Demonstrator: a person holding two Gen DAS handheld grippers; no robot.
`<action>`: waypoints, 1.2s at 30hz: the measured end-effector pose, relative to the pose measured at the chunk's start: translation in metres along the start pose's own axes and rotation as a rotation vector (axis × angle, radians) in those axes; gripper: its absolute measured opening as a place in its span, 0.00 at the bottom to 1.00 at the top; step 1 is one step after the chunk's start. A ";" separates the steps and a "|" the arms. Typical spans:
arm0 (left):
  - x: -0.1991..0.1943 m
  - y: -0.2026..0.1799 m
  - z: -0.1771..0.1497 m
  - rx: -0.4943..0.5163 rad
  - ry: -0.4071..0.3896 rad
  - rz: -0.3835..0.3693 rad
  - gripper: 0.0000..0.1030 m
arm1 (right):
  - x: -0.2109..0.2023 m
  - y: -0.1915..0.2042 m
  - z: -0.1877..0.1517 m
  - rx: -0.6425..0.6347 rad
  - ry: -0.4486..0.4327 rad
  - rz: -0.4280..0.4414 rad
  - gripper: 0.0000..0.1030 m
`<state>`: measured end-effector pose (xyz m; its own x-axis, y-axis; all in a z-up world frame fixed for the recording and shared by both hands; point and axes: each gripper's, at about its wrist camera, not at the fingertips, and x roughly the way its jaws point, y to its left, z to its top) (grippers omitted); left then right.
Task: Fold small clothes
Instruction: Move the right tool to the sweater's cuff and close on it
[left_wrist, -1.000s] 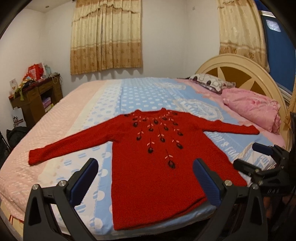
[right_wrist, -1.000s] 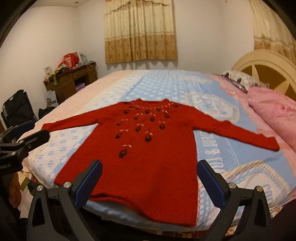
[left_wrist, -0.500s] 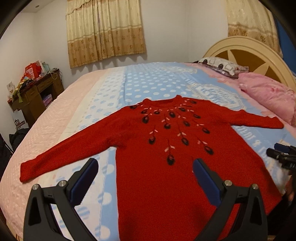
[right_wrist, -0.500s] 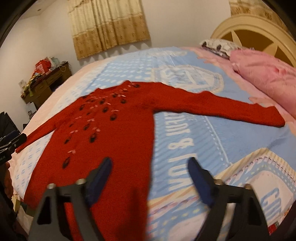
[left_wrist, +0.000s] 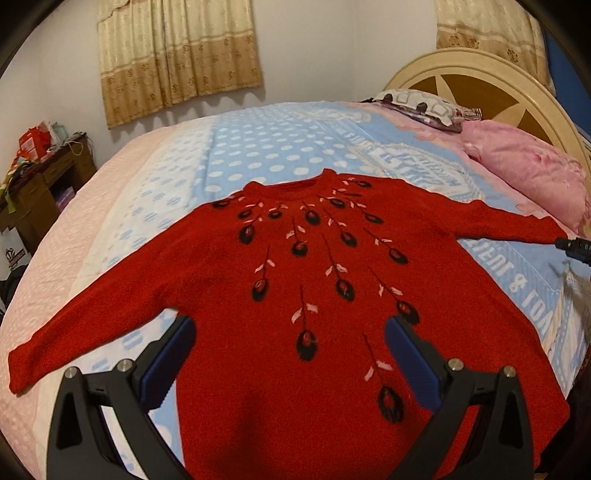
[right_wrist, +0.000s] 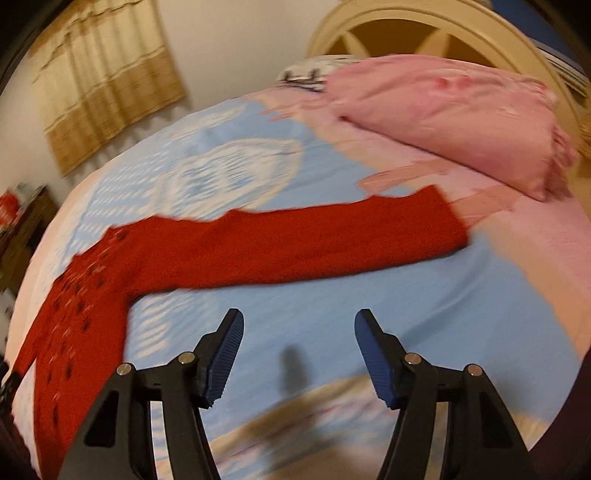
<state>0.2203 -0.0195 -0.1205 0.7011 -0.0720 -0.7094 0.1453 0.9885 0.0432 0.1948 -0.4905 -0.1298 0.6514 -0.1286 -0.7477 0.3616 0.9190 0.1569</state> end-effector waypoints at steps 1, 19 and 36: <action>0.002 0.001 0.002 0.003 0.002 0.000 1.00 | 0.003 -0.010 0.005 0.021 0.000 -0.013 0.62; 0.050 0.064 0.022 -0.030 0.043 0.110 1.00 | 0.038 -0.113 0.063 0.246 -0.008 -0.194 0.53; 0.073 0.093 0.021 -0.052 0.104 0.107 1.00 | 0.079 -0.094 0.080 0.143 0.085 -0.170 0.10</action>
<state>0.2994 0.0649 -0.1534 0.6343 0.0457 -0.7717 0.0356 0.9955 0.0882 0.2650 -0.6169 -0.1519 0.5166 -0.2399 -0.8219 0.5564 0.8237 0.1093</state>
